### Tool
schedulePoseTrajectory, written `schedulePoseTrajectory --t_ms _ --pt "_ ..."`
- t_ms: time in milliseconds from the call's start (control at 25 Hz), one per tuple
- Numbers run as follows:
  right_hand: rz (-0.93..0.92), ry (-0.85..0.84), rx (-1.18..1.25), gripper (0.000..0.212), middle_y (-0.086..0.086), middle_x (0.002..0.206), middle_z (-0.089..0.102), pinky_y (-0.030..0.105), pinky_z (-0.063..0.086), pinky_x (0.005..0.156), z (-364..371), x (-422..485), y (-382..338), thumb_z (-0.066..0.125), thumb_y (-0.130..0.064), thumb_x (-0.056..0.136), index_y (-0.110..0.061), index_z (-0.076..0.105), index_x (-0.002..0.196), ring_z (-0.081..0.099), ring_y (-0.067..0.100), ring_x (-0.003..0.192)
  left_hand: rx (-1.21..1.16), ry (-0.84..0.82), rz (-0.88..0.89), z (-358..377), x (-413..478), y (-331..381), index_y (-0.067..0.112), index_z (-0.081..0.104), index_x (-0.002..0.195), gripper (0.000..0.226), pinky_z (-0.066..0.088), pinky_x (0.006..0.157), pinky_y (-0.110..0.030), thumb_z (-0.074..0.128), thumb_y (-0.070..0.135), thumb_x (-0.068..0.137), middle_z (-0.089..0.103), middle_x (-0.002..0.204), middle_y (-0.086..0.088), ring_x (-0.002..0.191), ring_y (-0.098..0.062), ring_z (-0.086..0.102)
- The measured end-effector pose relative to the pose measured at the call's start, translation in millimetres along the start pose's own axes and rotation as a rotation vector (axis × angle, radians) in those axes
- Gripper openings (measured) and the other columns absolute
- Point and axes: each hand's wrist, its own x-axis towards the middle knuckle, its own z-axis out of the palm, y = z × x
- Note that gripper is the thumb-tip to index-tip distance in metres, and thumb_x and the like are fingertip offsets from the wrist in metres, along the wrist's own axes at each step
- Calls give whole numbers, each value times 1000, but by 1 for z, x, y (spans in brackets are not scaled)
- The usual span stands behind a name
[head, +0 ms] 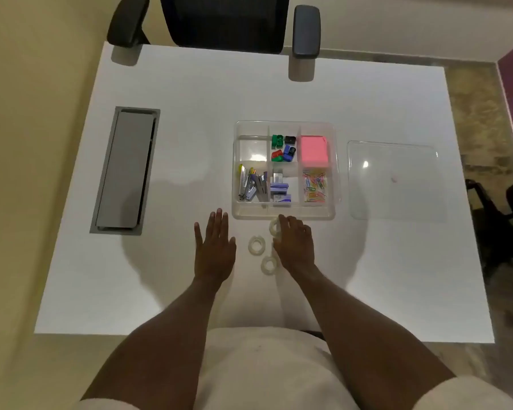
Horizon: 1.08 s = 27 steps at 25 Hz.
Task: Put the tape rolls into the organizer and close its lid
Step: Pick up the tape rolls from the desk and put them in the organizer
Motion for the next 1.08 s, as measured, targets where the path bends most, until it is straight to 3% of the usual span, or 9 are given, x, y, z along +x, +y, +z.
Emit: schedulePoseTrajectory --t_ms 120,240,400,640,840,1080 --pt "33 -14 21 51 7 111 65 41 51 87 -2 6 -3 70 -19 80 -13 56 128 63 28 101 2 -47 -39 -1 17 -10 14 6 163 69 7 126 -60 38 34 106 2 172 -7 159 -24 0" --pt "43 -5 19 43 6 108 66 38 51 84 -6 10 -2 71 -17 80 -15 59 122 64 26 97 -23 -118 -59 0 30 -18 17 -1 163 73 2 127 -57 38 39 106 -6 172 -5 159 -22 -7" --pt "35 24 42 41 3 105 64 37 51 84 -10 13 1 74 -31 79 -15 58 113 62 24 95 -90 -158 -82 3 36 -22 19 -5 163 71 -1 128 -56 34 40 107 -10 172 -4 158 -20 -11" --pt "-213 149 101 57 8 117 65 39 51 95 -27 12 -9 72 -49 84 -12 57 124 61 26 105 -76 -141 -96 13 36 -23 19 -1 163 71 1 127 -57 36 42 107 -8 172 -4 158 -22 -10" --pt "-334 252 85 53 10 115 63 37 49 90 -67 75 -29 72 -44 85 -11 57 124 58 24 103 -62 -110 -90 15 36 -23 18 5 163 71 8 127 -59 41 41 106 0 172 -6 159 -24 -2" --pt "-278 257 -15 46 9 112 62 41 46 91 -99 185 -52 73 -35 83 -10 59 119 58 27 102 -71 -108 -95 18 35 -27 21 0 163 71 3 128 -57 32 49 106 -6 172 -3 159 -22 -7"
